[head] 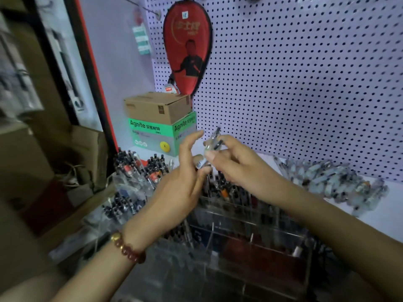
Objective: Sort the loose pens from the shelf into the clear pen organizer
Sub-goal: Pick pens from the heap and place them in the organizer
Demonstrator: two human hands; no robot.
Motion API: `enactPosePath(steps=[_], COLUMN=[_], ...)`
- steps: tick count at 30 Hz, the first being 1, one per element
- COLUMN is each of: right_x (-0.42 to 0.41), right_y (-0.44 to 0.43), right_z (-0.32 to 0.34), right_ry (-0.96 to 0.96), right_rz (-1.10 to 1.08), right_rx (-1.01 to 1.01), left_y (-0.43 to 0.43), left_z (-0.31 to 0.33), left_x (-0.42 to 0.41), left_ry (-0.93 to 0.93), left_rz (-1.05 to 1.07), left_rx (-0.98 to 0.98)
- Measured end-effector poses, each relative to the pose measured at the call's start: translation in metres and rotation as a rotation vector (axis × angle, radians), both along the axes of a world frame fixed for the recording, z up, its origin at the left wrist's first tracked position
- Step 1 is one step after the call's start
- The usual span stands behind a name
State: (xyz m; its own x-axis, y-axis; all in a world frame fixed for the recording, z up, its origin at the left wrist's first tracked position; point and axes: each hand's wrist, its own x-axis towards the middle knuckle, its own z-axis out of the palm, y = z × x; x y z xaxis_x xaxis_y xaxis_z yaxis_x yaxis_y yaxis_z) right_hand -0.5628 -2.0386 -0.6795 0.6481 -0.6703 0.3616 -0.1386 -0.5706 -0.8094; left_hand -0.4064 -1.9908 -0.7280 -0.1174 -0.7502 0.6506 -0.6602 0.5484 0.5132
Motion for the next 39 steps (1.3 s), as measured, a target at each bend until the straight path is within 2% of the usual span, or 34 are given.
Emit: enactPosePath(steps=[3, 6, 8, 11, 13, 14, 16, 19, 25, 30, 39], right_x=[0.014, 0.029, 0.035, 0.033, 0.030, 0.029, 0.030, 0.033, 0.038, 0.038, 0.032], right_y=[0.012, 0.018, 0.020, 0.023, 0.023, 0.023, 0.020, 0.016, 0.014, 0.012, 0.018], right_z=[-0.011, -0.028, -0.036, -0.036, -0.035, -0.035, -0.040, -0.052, -0.065, -0.077, -0.083], right_ry=[-0.048, 0.017, 0.080, 0.249, 0.371, 0.411, 0.506, 0.671, 0.815, 0.822, 0.907], right_rz=[0.025, -0.060, -0.099, -0.161, -0.174, -0.159, -0.142, -0.138, -0.064, -0.065, -0.079], right_rx=[0.140, 0.168, 0.117, -0.175, -0.381, -0.422, -0.434, -0.467, -0.447, -0.418, -0.459], left_y=[0.010, 0.022, 0.027, 0.034, 0.039, 0.040, 0.038, 0.033, 0.033, 0.035, 0.032], left_z=[-0.016, -0.027, -0.031, -0.040, -0.045, -0.047, -0.053, -0.061, -0.072, -0.069, -0.076], left_x=[0.013, 0.018, 0.021, 0.033, 0.042, 0.046, 0.052, 0.057, 0.054, 0.051, 0.039], left_ry=[-0.039, -0.110, -0.131, -0.144, -0.160, -0.153, -0.148, -0.349, -0.503, -0.399, -0.164], left_rz=[-0.034, -0.050, -0.059, -0.094, -0.048, -0.008, 0.063, 0.106, 0.144, 0.144, 0.312], left_rx=[0.106, 0.115, 0.153, 0.198, 0.199, 0.207, 0.220, 0.168, 0.260, 0.317, 0.383])
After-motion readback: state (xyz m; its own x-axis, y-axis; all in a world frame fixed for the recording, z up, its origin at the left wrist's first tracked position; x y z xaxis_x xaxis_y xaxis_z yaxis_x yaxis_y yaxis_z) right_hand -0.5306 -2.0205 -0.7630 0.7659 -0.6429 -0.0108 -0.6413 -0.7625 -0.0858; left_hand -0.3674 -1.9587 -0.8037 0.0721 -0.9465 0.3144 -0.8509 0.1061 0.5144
